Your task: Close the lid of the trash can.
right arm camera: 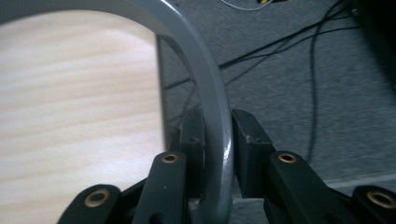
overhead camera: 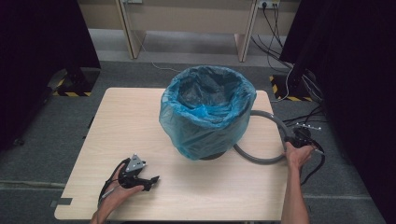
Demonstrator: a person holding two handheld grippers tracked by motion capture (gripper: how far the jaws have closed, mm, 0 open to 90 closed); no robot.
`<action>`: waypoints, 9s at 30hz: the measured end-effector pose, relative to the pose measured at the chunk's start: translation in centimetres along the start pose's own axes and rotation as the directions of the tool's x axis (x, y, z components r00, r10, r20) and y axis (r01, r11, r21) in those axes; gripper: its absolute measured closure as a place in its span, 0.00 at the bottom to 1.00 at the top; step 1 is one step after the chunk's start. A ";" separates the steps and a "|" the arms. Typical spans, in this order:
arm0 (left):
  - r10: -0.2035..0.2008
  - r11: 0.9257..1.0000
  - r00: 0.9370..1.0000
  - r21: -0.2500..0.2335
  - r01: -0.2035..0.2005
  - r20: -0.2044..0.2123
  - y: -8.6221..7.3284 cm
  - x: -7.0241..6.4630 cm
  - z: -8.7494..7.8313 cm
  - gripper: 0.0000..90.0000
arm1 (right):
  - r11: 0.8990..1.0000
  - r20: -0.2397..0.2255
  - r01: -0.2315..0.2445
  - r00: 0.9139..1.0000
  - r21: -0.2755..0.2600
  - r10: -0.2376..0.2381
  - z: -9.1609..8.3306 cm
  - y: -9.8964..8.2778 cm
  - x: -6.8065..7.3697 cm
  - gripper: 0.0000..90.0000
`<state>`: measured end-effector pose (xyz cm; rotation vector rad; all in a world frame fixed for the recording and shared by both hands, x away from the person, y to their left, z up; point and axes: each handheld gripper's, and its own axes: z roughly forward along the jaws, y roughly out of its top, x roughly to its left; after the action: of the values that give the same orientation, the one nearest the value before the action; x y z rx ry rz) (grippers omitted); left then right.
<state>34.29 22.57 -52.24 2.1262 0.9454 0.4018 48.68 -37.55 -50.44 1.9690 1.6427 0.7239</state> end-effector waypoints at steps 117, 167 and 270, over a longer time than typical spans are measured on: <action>-0.015 1.000 1.000 -0.001 0.015 -0.017 -0.1 -0.1 -0.1 0.18 | 0.899 -0.349 0.367 0.831 -0.238 -0.432 -18.4 16.2 20.7 0.68; -0.130 0.923 0.975 -0.339 0.185 0.178 13.6 1.0 -9.9 0.17 | 0.891 -0.412 0.333 0.797 -0.308 -0.441 -17.3 14.1 19.4 0.54; -0.182 0.877 0.938 -0.384 0.291 0.294 7.8 2.3 -5.1 0.16 | 0.906 -0.459 0.205 0.807 -0.370 -0.370 -16.6 2.0 10.1 0.24</action>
<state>36.95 23.45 -43.09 1.5970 0.8687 0.1839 40.64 -27.57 -35.73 1.3186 1.9335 1.3813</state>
